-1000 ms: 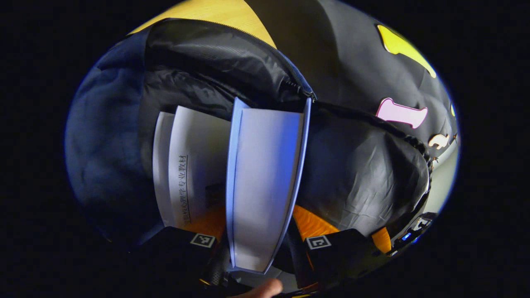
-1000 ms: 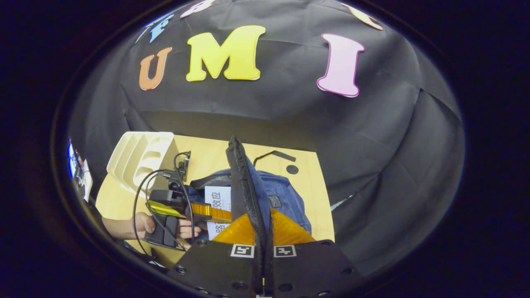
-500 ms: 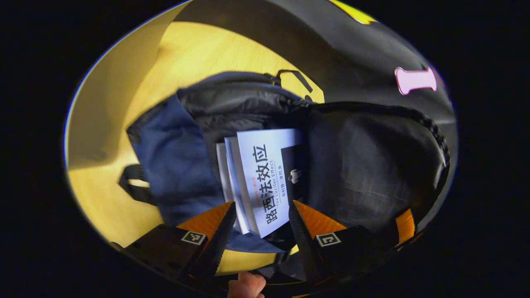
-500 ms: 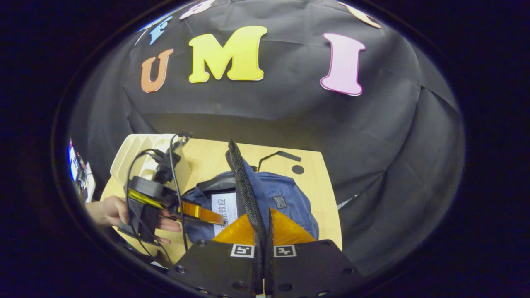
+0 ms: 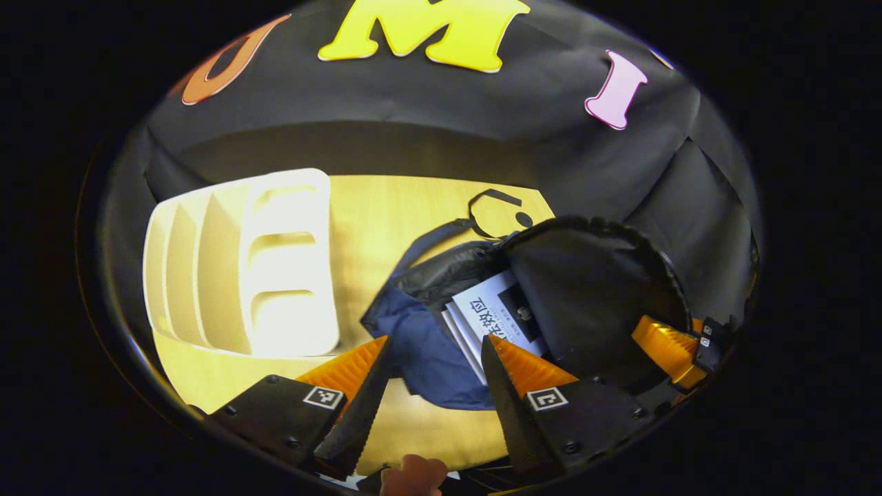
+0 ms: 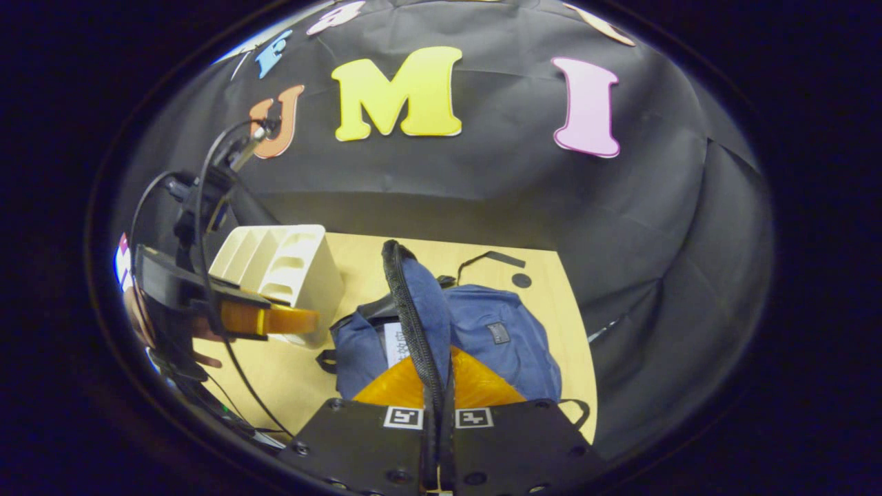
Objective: Open the schoolbag, grab two books from the bookshelf and put them into the schoolbag.
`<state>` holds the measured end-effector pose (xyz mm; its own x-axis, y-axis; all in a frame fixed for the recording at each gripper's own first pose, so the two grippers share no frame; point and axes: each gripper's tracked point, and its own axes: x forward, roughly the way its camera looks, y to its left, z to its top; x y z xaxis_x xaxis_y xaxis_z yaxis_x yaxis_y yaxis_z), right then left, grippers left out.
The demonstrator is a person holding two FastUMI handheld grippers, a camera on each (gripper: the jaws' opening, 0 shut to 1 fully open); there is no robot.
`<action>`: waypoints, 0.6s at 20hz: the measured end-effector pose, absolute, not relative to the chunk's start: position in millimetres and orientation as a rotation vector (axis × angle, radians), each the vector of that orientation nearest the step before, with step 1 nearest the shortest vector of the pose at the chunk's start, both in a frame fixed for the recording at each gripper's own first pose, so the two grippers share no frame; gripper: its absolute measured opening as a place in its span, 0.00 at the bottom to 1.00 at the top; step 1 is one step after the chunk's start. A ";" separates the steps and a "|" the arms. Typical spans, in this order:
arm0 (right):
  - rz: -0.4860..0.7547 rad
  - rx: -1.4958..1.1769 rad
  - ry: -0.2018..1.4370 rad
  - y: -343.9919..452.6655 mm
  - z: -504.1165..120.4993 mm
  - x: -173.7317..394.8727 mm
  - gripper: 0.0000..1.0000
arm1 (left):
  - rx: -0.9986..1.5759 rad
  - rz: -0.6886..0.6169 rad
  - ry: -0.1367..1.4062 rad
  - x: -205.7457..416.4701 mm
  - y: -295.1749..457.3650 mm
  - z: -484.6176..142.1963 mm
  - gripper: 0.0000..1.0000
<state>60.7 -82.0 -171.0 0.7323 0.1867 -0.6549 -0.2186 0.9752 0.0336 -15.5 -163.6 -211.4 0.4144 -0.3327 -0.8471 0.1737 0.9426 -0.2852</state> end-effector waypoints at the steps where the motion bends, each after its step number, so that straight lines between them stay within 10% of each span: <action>1: 0.231 -0.050 0.719 -75.5 -173.9 58.5 0.02 | -0.163 -0.314 1.109 -21.4 -156.4 -204.5 0.81; 12: 0.291 -0.068 0.769 13.0 -242.9 32.8 0.02 | -0.105 -0.120 0.936 -55.8 -29.3 -134.6 0.81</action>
